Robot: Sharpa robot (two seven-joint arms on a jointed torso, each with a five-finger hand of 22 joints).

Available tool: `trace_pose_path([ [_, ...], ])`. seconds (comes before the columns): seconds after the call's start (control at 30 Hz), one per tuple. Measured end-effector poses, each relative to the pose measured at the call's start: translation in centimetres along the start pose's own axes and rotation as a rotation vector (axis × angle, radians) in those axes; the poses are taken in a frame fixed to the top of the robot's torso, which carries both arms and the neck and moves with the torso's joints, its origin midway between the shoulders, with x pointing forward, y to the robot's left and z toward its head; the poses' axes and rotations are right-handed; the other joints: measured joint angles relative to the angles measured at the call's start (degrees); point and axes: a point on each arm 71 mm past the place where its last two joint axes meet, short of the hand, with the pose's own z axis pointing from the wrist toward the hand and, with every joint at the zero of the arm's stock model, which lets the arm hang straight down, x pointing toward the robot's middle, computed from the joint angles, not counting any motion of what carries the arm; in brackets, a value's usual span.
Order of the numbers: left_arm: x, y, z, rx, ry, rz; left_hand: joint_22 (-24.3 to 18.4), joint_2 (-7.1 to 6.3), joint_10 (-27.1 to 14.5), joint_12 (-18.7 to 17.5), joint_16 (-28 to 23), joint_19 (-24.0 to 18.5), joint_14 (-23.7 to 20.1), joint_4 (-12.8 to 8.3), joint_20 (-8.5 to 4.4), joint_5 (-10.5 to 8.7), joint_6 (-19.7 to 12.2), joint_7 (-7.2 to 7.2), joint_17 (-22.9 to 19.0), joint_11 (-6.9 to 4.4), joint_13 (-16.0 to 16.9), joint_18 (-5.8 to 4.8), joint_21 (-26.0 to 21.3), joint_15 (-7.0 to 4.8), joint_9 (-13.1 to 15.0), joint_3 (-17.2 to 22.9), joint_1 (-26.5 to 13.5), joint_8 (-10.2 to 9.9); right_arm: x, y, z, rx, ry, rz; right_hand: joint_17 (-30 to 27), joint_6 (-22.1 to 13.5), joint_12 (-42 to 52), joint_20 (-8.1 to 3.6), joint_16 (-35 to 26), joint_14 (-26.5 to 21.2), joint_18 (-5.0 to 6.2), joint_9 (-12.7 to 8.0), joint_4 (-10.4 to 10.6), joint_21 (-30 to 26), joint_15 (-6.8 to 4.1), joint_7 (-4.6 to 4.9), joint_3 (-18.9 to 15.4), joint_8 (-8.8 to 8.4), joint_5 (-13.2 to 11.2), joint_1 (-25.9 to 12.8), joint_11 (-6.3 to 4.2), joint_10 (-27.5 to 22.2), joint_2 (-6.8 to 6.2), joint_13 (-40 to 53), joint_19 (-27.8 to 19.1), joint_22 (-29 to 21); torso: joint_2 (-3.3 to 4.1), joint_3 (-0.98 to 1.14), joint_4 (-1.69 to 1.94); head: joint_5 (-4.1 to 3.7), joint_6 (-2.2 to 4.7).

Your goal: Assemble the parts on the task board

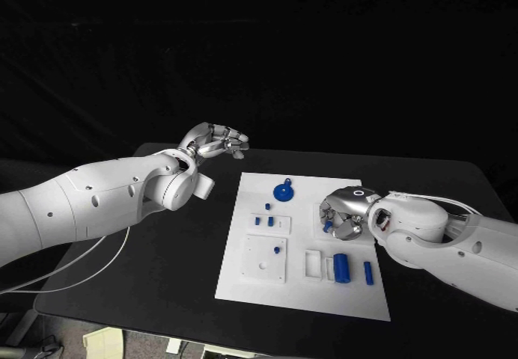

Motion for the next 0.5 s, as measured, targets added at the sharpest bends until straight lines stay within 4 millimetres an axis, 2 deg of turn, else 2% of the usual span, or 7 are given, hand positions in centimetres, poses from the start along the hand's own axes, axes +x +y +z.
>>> trace_pose_path([
  [0.33,0.0,0.0,0.0,0.0,-0.001,0.0,0.0,0.0,0.0,0.0,-0.1,0.0,0.0,0.0,0.0,0.0,0.0,0.0,0.1,0.0,0.0,0.0,-0.1,0.0,0.0,0.0,0.0,0.0,-0.3,-0.2,-0.4,0.008,-0.032,-0.002,-0.1,0.3,0.0,-0.03,0.2,0.3,0.0,0.2,-0.5,0.2,-0.29,-0.32,0.5,0.27,0.0,-0.2,-0.12,0.5,0.35,0.3,0.4,0.0,-0.01,-0.01,0.03,0.08,0.02],
  [0.5,-0.1,0.0,0.0,-0.001,-0.002,0.001,0.0,0.0,0.0,0.0,-0.2,0.0,0.0,0.0,0.0,0.0,0.0,0.0,0.1,0.0,0.0,0.0,-0.1,0.0,0.0,0.0,0.0,0.0,-2.0,0.2,-0.6,-0.001,-0.081,0.007,-0.1,0.5,0.0,-0.29,0.2,0.3,0.0,0.3,-0.7,0.5,-0.29,-0.22,0.7,0.29,0.0,-0.2,-0.11,0.5,0.35,0.4,0.7,0.0,-0.01,0.0,0.02,0.3,0.05],
])
